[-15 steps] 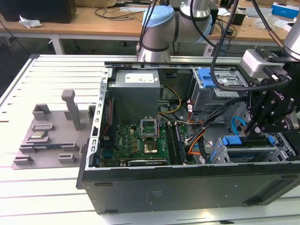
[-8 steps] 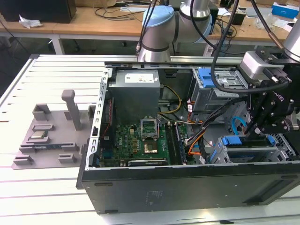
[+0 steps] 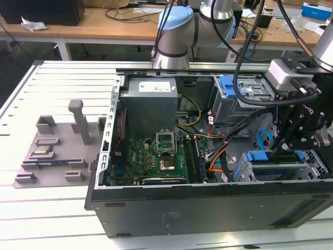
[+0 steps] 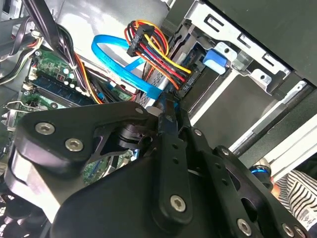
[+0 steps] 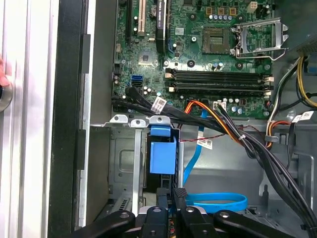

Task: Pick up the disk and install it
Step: 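Insert the second disk wire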

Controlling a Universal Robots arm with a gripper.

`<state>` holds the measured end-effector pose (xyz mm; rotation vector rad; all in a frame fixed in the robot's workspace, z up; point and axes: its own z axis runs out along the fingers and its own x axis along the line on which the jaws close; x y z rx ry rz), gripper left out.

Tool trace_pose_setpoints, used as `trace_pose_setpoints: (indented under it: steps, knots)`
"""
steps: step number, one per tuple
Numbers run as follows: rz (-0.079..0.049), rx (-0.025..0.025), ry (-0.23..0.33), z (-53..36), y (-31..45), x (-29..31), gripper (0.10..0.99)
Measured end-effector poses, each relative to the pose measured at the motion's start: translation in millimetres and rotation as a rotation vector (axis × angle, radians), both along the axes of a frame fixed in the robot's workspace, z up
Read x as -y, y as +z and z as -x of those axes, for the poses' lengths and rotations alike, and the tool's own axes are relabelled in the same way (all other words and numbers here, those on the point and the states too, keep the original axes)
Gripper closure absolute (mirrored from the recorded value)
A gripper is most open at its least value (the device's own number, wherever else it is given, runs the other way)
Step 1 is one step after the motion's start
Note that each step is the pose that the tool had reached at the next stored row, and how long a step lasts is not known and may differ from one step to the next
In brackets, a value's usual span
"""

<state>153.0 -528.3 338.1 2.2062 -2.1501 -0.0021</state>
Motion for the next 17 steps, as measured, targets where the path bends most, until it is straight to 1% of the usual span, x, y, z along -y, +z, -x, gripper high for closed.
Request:
trace_pose_setpoints:
  steps: [2,3,4,7,9,10,11,12,14,15,17]
  knots:
    - [0.0,-0.0001,0.0,0.0,-0.1,0.0,0.91]
    - [0.0,-0.0001,0.0,0.0,-0.1,0.0,0.847]
    - [0.0,-0.0001,0.0,0.0,0.7,0.0,0.847]
    - [0.0,0.0,0.0,0.0,12.1,0.0,0.847]
    - [0.001,-0.0002,0.0,0.1,24.7,-0.9,0.847]
    - [0.001,-0.0001,0.0,0.1,27.9,-0.9,0.867]
    - [0.001,-0.0001,0.0,0.1,30.6,-0.9,0.867]
    - [0.001,-0.0001,0.0,0.1,36.2,-1.0,0.98]
    - [0.001,0.0,0.0,0.1,50.2,-0.9,0.98]
    - [0.001,-0.0001,0.0,0.1,53.5,-1.0,0.98]
    - [0.0,-0.0001,0.0,0.1,56.0,-0.9,0.98]
